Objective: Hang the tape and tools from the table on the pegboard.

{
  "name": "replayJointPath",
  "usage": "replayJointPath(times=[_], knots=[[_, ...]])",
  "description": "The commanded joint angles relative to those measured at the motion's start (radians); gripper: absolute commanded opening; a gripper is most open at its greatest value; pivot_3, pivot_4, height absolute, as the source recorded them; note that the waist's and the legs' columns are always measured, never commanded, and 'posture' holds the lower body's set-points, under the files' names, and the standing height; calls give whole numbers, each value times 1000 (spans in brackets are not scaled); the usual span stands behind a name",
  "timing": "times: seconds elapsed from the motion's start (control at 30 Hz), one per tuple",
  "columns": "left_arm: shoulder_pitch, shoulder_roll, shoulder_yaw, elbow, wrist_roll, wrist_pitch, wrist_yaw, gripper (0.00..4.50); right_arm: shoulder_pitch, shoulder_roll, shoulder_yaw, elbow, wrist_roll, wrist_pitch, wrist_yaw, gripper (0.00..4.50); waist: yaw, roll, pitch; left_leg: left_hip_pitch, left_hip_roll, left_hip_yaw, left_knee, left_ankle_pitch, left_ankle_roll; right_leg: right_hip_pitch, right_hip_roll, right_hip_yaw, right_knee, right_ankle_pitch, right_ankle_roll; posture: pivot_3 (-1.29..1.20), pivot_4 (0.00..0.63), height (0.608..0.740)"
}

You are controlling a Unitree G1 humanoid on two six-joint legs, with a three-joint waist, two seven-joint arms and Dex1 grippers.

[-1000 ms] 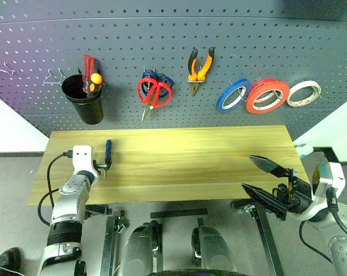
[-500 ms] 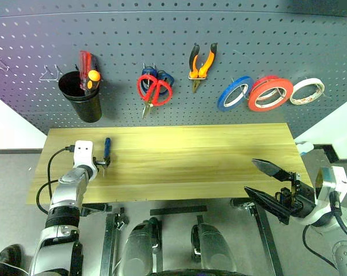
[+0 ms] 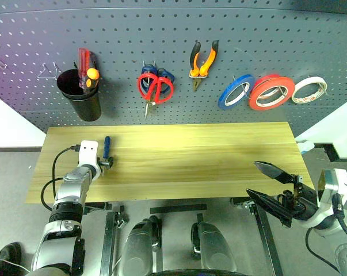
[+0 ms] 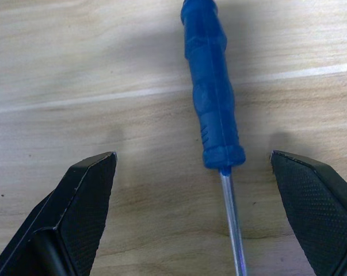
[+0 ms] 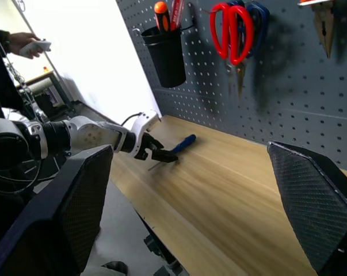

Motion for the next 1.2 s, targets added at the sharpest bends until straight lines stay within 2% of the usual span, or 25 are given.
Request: replayJointPath(times=[0.03,0.23,0.27,0.37,0.63,0.67,0.9,1.2], knots=[[-19,7,-9,0,9,-16,-7,4459,24,2,-28,-52,17,-15,9,4500,0,0,3,0,0,0,0,0,0,0,0,0,0,0,0,-134,293,740],[-54,-5,-23,46,17,-34,-14,4459,46,7,-37,-48,10,-28,15,4500,-2,0,13,-1,0,0,0,0,0,-1,0,0,0,0,0,-146,300,740],[-54,-8,-25,48,22,-37,-4,4293,51,6,-41,-46,12,-28,18,4500,-2,0,14,-1,0,0,0,0,0,-1,0,0,0,0,0,-149,301,740],[-48,-13,-21,49,20,-39,3,3526,58,4,-50,-40,13,-32,26,4500,-2,0,14,-1,0,0,0,0,0,-1,0,0,0,0,0,-150,302,740],[-33,-11,-7,40,19,-18,36,738,49,6,-46,3,1,-49,53,4500,-3,1,15,-1,0,0,0,0,0,-1,0,-1,0,0,0,-138,302,740],[-32,-10,-4,37,17,-18,37,526,46,6,-45,9,-1,-51,56,4500,-3,1,15,-1,0,0,0,0,0,-1,0,-1,0,0,0,-138,302,740],[9,-15,4,-21,5,4,45,531,26,5,-41,45,-5,-59,85,4500,-3,3,16,-1,0,0,-1,0,0,-1,-1,-1,-1,0,0,-129,302,740],[98,-35,-3,-212,-8,33,37,531,-7,13,-22,92,7,-61,156,4500,-1,3,17,-1,0,0,-1,0,0,-1,-1,-2,-2,0,0,-110,271,740]])
